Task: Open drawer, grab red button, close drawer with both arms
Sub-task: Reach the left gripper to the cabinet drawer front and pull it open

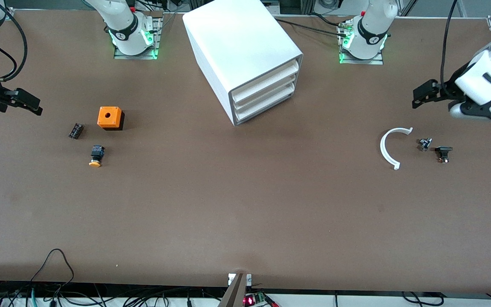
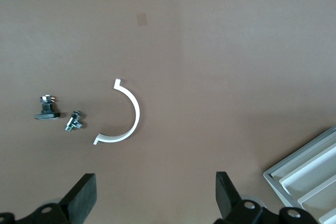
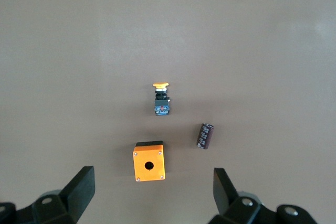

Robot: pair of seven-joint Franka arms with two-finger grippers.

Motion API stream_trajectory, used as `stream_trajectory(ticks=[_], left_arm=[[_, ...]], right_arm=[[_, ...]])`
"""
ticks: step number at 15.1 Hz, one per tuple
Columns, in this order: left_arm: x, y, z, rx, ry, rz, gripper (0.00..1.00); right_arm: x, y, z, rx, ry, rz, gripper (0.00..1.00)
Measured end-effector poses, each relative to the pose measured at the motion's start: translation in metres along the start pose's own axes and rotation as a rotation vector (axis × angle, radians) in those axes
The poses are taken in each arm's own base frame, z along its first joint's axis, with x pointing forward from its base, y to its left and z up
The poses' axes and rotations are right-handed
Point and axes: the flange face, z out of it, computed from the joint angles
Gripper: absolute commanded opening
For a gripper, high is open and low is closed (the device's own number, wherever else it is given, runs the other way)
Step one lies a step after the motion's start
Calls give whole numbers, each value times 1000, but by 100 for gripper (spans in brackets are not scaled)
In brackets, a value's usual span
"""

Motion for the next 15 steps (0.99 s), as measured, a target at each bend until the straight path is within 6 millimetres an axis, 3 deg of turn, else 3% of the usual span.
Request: stream_trajectory(ticks=[2, 5, 9, 12, 15], left_arm=[[15, 4, 33, -8, -62, 12, 100], [43, 30, 108, -61, -195, 57, 100], [65, 59, 194, -314, -315, 10, 100], [65, 87, 256, -516, -354, -76, 100], [50, 136, 306, -666, -384, -16, 100]], right_arm=[[0, -1, 0, 0, 0, -2, 100], [0, -2, 0, 0, 0, -4, 100], [0, -2, 0, 0, 0, -5, 100], [1, -4, -2, 0, 5, -8, 100], [0, -9, -1, 0, 2, -17, 100]])
